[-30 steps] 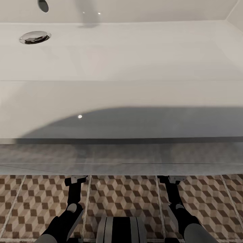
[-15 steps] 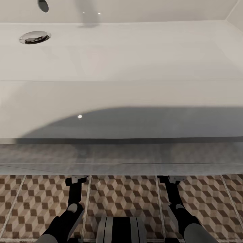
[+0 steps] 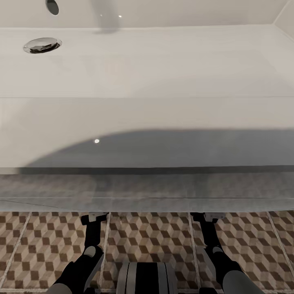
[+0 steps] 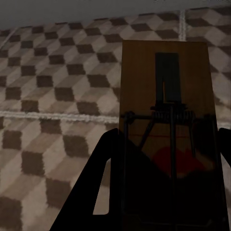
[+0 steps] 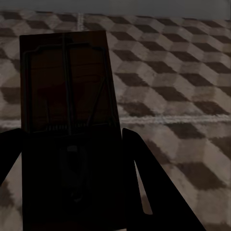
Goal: Take the four mousetraps from the cabinet in the bathroom and place them on the bathroom floor. Make sure all four end up on the same floor surface, and ensure that at least two of them are either under or directly next to the same bathroom sink.
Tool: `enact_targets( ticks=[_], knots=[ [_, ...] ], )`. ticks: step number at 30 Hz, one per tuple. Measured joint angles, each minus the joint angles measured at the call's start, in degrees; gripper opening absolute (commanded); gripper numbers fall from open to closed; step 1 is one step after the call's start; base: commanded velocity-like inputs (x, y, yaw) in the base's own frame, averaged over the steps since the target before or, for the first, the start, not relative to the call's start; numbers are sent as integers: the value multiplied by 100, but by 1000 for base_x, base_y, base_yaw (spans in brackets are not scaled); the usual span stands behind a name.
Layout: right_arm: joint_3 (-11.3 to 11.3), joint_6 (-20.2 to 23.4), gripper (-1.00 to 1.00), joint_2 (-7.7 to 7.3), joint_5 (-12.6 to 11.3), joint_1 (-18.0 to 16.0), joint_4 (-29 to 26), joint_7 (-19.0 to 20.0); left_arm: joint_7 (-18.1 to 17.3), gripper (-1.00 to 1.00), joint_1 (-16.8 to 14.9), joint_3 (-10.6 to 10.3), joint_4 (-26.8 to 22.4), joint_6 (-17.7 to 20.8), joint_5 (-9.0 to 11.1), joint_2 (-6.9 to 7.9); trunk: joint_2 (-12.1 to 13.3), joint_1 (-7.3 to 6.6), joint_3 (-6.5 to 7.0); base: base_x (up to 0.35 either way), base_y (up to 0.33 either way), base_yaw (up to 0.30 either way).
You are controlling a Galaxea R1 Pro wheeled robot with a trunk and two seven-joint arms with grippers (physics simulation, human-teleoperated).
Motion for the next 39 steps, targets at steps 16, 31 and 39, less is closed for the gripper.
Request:
enact_targets(
  ticks=[16, 31, 39],
  knots=[
    [-4, 16, -100, 1, 81, 0, -8, -610, 151, -100, 2, 108, -36, 14, -8, 11, 0, 0, 0, 0, 0, 0],
    [8, 47, -100, 1, 245, 0, -10, -631, 433, -100, -2, 150, -47, 30, -21, 55, 0, 0, 0, 0, 0, 0],
    [4, 52, -100, -23, 291, 0, -4, -554, 433, -100, 1, 177, -46, -28, -6, 30, 0, 0, 0, 0, 0, 0]
  ],
)
